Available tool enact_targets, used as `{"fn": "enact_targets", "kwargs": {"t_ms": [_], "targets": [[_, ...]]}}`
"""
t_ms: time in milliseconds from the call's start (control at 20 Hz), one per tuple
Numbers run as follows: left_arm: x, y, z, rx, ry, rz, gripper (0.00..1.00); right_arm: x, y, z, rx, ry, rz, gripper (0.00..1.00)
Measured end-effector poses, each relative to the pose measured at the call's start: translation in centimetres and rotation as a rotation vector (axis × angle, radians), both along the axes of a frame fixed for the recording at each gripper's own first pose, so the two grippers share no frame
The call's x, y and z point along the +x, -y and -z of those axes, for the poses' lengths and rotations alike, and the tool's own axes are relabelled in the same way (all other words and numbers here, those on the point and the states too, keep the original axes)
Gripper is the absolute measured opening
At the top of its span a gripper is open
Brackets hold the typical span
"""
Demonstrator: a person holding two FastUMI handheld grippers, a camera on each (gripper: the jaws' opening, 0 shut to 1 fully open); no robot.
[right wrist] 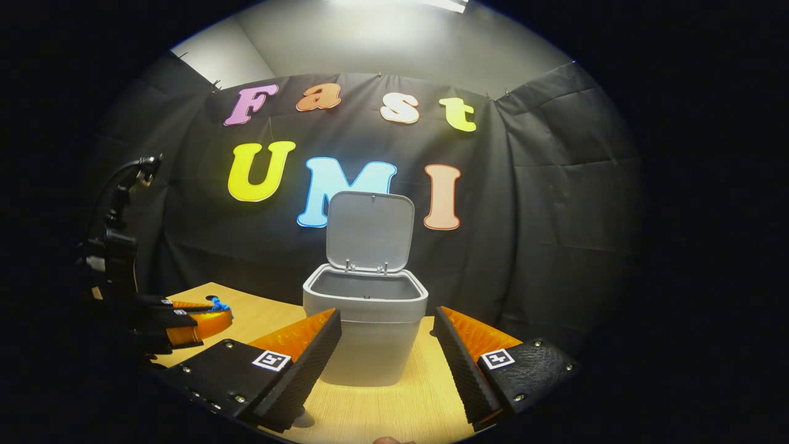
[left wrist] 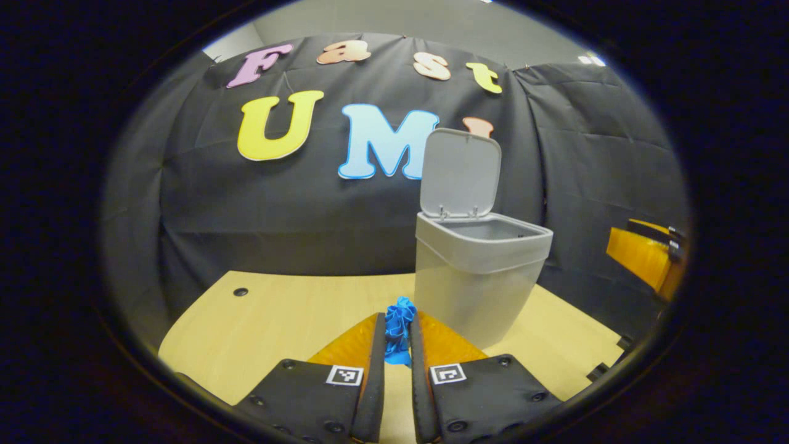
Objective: Press the lid of the desktop garbage bin to open it, pick up the crumpled paper on the desktop and throw it into the bin, then pick up the pop can on the desktop and drop it into the bin, and finally close the garbage bin lid.
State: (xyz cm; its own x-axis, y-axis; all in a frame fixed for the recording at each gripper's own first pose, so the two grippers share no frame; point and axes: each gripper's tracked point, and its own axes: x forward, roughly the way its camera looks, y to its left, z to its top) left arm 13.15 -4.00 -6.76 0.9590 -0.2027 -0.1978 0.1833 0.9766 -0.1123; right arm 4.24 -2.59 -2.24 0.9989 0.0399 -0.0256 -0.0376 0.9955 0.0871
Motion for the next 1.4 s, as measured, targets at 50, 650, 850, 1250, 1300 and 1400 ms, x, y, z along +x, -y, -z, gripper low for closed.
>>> {"fn": "enact_targets", "kwargs": {"t_ms": [50,650,850,1250,1300,1400], "targets": [[0.6,0.6,-1.1,-0.007,0.024,0.009,0.28,0.0,0.2,0.0,0.004,-0.001,0.006,0.96],[8.2,7.5,-8.0,-0.03,0.163,0.104,0.25,-1.3,2.7,1.4,-0.002,-0.04,0.09,0.96],[10.4,9.8,-7.7,-0.011,0.179,0.129,0.27,-1.7,3.5,2.0,-0.002,-0.06,0.118,1.0],[12.8,12.9,-5.6,0.012,0.136,0.176,0.31,-2.4,5.1,3.1,0.01,-0.098,0.171,0.96],[12.9,13.0,-5.5,0.013,0.134,0.179,0.35,-2.4,5.2,3.2,0.013,-0.101,0.176,0.96],[12.9,13.3,-5.1,0.012,0.128,0.186,0.4,-2.1,5.5,3.3,0.015,-0.106,0.181,0.97]]}}
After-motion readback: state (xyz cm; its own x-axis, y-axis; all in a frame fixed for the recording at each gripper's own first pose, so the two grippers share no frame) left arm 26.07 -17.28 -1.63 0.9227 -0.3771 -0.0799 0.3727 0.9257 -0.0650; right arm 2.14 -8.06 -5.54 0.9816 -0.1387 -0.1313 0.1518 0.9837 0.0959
